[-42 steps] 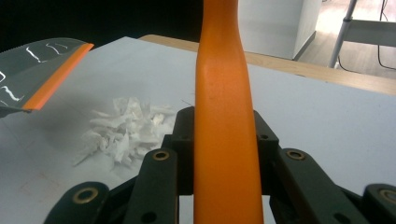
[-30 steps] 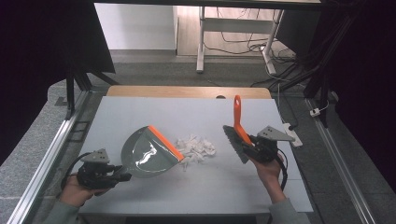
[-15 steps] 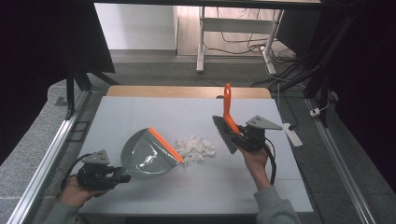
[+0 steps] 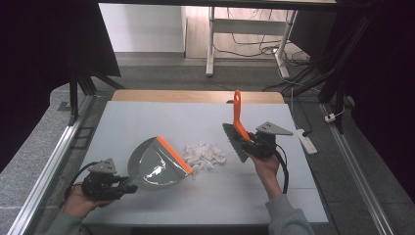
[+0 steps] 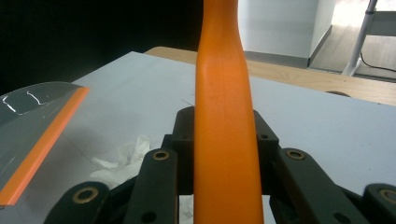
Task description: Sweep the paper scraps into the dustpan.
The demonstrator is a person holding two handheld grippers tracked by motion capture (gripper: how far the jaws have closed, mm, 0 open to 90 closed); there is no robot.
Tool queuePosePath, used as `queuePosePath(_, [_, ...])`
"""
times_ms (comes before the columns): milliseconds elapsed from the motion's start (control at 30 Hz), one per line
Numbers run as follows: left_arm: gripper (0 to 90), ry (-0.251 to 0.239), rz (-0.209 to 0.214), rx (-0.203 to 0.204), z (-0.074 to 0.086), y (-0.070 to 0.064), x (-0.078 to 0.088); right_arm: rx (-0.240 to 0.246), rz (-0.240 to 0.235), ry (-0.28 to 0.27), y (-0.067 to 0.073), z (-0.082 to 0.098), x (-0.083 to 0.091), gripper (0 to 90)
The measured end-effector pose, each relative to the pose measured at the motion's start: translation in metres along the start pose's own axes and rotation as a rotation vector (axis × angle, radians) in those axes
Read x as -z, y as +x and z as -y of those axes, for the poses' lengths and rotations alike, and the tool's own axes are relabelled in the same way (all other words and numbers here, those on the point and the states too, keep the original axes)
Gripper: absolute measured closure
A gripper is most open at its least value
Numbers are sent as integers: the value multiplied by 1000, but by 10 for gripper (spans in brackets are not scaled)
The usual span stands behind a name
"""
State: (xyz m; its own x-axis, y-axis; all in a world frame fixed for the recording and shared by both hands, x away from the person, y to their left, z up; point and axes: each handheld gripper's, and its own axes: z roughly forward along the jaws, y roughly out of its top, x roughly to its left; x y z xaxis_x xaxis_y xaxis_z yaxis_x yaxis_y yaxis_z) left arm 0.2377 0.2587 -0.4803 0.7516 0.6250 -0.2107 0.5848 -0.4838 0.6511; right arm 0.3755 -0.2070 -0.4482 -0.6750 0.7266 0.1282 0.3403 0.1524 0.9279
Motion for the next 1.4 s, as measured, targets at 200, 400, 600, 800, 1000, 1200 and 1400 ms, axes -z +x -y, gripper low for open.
queuePosePath(200, [614, 13, 8, -4, 2, -2, -2, 5, 1, 13, 0, 1, -3, 702])
queuePosePath(400, [614, 43, 18, -13, 6, -3, -8, 8, 8, 32, -4, 4, -10, 702])
queuePosePath(600, [614, 58, 25, -10, 8, -3, -13, 15, 14, 50, -6, 6, -16, 702])
queuePosePath(800, [614, 98, 39, -14, 12, -3, -19, 22, 25, 73, -10, 9, -26, 702])
queuePosePath(1000, [614, 104, 43, -12, 12, -2, -21, 19, 39, 100, -13, 12, -38, 702])
queuePosePath(1200, [614, 118, 56, -12, 11, -2, -26, 24, 49, 111, -14, 11, -46, 702])
queuePosePath(1400, [614, 118, 63, -16, 9, -3, -29, 15, 67, 121, -16, 9, -53, 703])
